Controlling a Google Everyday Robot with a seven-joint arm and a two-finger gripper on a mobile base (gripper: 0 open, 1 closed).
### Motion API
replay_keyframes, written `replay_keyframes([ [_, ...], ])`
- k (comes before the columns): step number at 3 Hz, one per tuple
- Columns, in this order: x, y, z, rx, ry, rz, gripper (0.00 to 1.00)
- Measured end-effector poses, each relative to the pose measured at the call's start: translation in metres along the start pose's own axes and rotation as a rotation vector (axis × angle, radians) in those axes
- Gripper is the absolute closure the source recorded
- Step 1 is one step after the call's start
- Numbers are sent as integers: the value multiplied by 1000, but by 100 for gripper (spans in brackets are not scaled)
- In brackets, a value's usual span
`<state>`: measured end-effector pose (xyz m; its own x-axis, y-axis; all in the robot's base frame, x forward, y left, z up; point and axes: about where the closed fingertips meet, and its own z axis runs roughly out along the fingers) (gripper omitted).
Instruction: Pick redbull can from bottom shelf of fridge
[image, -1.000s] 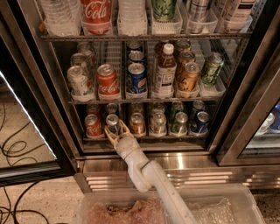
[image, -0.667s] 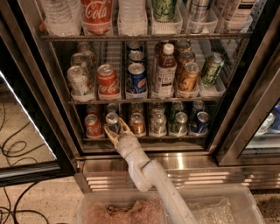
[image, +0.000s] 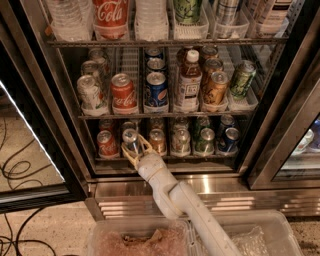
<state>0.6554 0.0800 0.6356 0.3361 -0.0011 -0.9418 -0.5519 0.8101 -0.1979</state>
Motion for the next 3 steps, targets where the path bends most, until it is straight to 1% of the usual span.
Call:
replay_keyframes([
  [1, -6, 11, -18, -73, 75, 5, 100],
  [2, -13, 27, -39, -168, 132, 12, 100],
  [3, -20, 39, -57, -224, 148, 24, 100],
])
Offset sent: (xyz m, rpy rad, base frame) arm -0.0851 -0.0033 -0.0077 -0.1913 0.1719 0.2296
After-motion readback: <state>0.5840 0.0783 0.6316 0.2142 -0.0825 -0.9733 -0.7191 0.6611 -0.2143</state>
